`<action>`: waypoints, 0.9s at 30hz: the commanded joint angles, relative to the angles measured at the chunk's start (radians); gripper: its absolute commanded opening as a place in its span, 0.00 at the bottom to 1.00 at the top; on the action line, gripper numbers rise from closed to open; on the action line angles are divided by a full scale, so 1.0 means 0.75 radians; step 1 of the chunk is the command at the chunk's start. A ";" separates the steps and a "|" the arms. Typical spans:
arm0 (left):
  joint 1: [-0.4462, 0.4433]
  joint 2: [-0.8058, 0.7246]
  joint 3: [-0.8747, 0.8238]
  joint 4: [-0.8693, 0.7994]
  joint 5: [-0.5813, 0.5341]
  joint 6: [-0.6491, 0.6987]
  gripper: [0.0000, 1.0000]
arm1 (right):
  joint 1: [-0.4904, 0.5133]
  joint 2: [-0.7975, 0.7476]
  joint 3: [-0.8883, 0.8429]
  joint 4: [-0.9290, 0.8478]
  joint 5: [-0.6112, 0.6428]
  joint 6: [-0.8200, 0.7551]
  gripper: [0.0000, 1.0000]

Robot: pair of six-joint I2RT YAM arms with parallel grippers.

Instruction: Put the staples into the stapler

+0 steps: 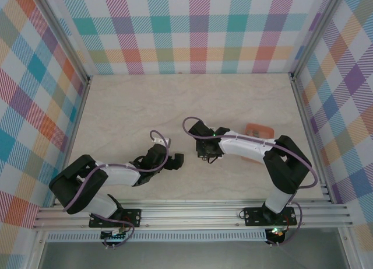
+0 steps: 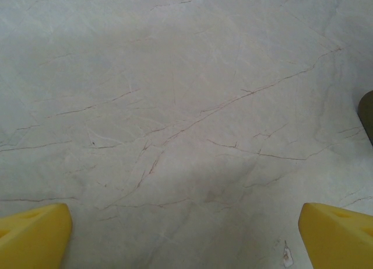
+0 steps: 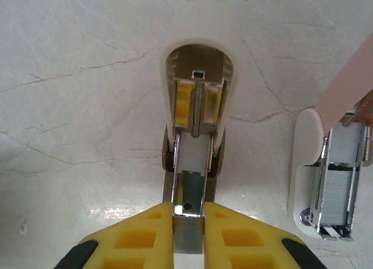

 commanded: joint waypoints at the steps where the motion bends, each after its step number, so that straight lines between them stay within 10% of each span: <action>1: -0.020 -0.030 -0.012 0.001 -0.005 -0.012 1.00 | 0.013 0.019 0.035 -0.009 0.024 -0.014 0.16; 27: -0.021 -0.048 -0.008 -0.020 -0.028 0.011 1.00 | 0.022 0.022 0.049 -0.008 0.039 -0.010 0.17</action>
